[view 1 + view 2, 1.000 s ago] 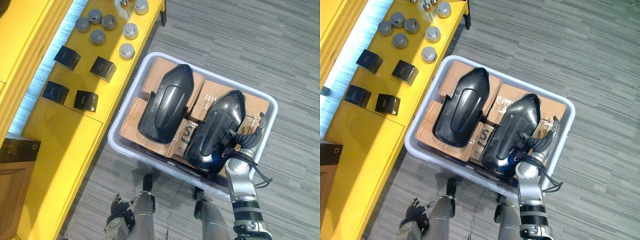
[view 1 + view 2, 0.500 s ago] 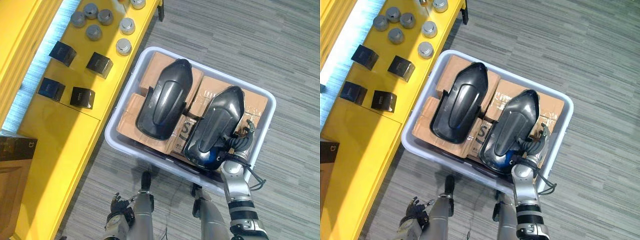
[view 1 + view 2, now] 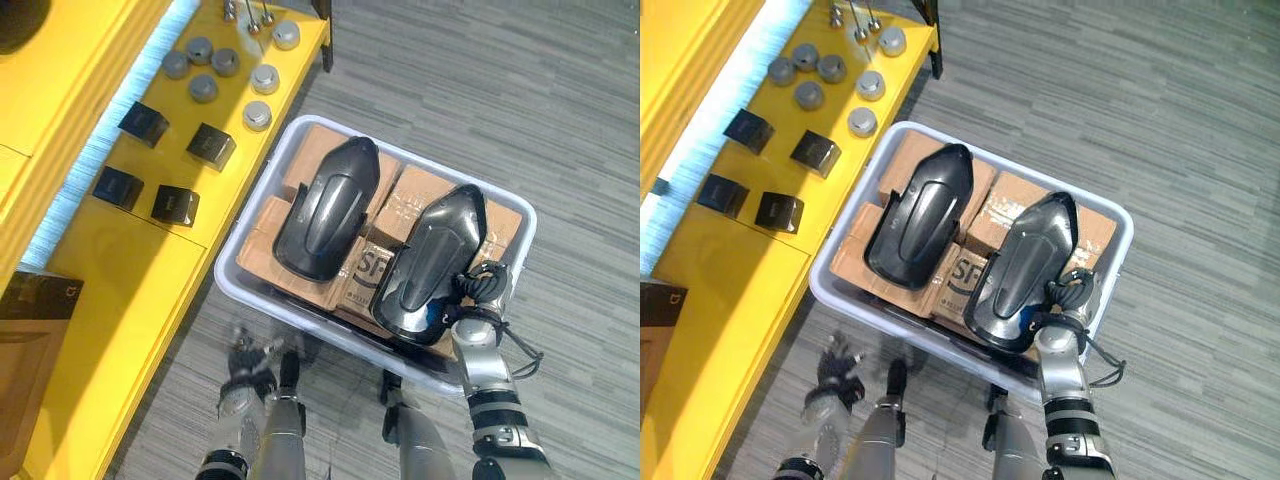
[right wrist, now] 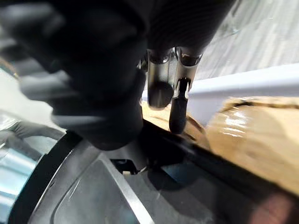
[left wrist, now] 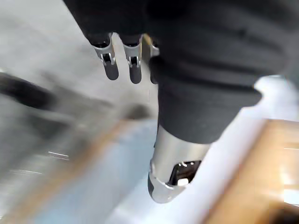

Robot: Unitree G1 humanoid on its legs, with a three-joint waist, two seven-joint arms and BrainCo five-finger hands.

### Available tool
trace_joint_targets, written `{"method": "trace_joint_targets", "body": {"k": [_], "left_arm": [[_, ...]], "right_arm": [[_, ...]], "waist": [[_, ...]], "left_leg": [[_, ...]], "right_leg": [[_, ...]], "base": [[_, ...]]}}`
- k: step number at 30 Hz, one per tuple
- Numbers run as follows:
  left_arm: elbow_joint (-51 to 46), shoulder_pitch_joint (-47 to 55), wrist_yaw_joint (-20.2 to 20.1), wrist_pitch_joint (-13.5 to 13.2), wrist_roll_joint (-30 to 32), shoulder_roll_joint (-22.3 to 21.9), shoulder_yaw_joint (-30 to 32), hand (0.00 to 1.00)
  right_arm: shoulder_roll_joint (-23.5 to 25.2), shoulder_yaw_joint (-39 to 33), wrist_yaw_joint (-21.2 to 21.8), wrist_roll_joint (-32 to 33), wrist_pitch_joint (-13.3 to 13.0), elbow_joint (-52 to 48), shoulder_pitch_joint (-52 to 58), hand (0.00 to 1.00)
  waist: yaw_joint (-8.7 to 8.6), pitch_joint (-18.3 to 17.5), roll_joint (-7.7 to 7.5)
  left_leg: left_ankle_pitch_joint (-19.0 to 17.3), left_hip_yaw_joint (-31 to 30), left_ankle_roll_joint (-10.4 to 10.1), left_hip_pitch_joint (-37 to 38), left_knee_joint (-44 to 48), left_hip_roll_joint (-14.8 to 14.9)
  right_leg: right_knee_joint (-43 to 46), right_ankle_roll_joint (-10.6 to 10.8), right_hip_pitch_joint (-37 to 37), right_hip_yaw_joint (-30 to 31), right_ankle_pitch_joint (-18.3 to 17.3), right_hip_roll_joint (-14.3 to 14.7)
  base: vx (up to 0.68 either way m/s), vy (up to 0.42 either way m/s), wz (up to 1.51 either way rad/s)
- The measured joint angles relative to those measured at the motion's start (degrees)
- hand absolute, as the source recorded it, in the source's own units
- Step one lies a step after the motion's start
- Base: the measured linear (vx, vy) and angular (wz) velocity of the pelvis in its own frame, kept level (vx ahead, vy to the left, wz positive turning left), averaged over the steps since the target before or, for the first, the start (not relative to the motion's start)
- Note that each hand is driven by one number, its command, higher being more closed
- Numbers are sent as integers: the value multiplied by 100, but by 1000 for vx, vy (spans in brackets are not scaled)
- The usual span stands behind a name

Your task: Walk over and take plastic housings, then place them on the shelf

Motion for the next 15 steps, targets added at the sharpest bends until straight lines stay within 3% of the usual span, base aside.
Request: {"method": "trace_joint_targets", "body": {"k": [5,8,12,15], "left_arm": [[-1825,520,7,-58,88,230,19,0],[-2449,708,50,-59,418,237,-2,0],[-2766,746,157,-59,697,219,-220,0],[-2783,761,160,-63,555,219,-572,0]], "right_arm": [[-460,228,158,-541,4,0,-190,100],[-475,399,309,-727,-56,-63,-196,100],[-426,561,439,-922,-167,-123,-119,100],[-406,694,455,-976,-173,-340,88,100]], "waist": [[-38,-10,0],[-74,-251,0],[-148,-527,-5],[-160,-882,-16]], "left_leg": [[37,-53,47,555,-169,-98],[78,-93,100,741,-368,-112],[127,-121,110,1013,-581,-143],[132,-77,112,1272,-756,-151]], "right_leg": [[-236,23,636,-48,32,-77],[-488,32,905,-158,82,-80],[-847,69,1273,-207,187,-80],[-1099,91,1548,-218,225,-81]], "base": [[6,37,11],[38,17,13],[78,29,8],[107,27,-1]]}}
